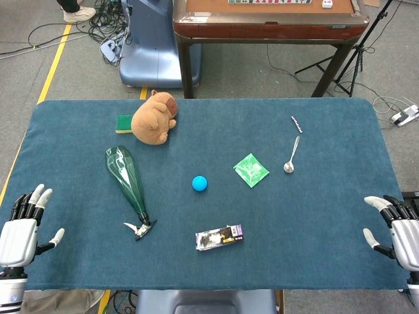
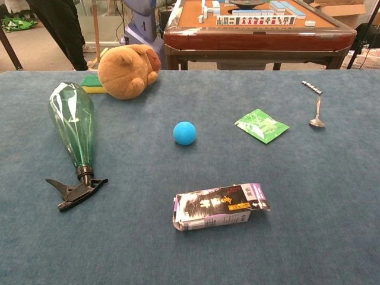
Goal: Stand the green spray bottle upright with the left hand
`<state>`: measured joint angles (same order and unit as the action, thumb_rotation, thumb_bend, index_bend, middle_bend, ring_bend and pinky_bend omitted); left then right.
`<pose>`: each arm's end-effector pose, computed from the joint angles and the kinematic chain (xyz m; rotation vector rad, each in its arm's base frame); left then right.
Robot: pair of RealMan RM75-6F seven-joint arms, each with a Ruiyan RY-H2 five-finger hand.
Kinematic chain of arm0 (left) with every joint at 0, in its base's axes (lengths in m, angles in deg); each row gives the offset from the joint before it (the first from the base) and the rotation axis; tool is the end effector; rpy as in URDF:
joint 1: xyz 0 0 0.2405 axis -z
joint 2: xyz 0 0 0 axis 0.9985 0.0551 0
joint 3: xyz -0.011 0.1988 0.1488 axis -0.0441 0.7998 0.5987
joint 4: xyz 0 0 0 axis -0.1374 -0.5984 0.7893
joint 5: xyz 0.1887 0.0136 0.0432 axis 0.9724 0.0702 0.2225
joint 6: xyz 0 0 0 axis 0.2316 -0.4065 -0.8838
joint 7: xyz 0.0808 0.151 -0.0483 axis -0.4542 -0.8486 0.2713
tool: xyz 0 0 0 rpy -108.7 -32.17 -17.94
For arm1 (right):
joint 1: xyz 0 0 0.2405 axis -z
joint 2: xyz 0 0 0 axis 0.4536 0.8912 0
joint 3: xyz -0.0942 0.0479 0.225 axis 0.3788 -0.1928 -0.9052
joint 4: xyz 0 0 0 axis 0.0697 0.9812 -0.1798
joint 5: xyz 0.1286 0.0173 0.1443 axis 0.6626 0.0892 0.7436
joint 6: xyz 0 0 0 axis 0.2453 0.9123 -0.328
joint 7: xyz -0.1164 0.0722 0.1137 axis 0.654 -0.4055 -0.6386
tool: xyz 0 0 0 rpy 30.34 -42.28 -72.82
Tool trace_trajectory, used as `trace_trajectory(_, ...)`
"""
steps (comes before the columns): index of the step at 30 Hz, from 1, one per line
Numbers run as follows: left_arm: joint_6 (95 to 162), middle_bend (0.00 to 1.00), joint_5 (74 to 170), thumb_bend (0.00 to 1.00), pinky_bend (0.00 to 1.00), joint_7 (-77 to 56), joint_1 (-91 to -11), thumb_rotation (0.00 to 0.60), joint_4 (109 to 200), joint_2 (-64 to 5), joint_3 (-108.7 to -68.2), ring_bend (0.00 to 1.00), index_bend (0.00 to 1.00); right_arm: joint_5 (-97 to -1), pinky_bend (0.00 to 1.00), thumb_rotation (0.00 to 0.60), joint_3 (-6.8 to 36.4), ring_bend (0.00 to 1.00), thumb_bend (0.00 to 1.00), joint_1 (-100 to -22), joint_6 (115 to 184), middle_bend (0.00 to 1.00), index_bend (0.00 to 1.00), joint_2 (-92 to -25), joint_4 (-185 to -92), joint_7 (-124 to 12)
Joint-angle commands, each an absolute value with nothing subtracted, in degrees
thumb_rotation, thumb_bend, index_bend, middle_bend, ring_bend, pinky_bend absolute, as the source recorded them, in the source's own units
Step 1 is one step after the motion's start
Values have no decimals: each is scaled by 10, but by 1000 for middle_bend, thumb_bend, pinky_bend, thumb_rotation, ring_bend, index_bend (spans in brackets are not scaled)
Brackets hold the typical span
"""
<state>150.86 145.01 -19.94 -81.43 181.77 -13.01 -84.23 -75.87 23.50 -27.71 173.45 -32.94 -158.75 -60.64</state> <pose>-0.2685 0.2168 0.1591 -1.3456 -0.8834 -0.9318 -0.2985 -0.1871 0.1979 1.3678 -0.9399 0.9398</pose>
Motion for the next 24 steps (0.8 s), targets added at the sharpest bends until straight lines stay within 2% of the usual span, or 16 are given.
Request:
trace_trajectory(1, 1510, 0, 1450, 276, 0, -199, -815, 600, 1818, -130, -842, 0, 54, -760, 193, 600, 235, 131, 327, -278, 1734, 262, 247, -329, -1587, -607)
trace_trajectory(14, 1507, 0, 1455, 276, 0, -178, -813, 600, 1813, -123, -843, 0, 56, -763, 193, 600, 236, 131, 327, -274, 1742, 262, 247, -327, -1588, -609)
trace_trajectory(20, 1470, 0, 1472, 276, 0, -124, -782, 600, 1776, -115, -851, 0, 112, -764, 193, 600, 234, 131, 327, -276, 1742, 262, 247, -324, -1592, -607)
trace_trajectory(24, 1419, 2, 1484, 275, 0, -63, -744, 600, 1748, -110, -855, 0, 154, -765, 193, 600, 235, 131, 327, -276, 1740, 262, 247, -323, -1595, -605)
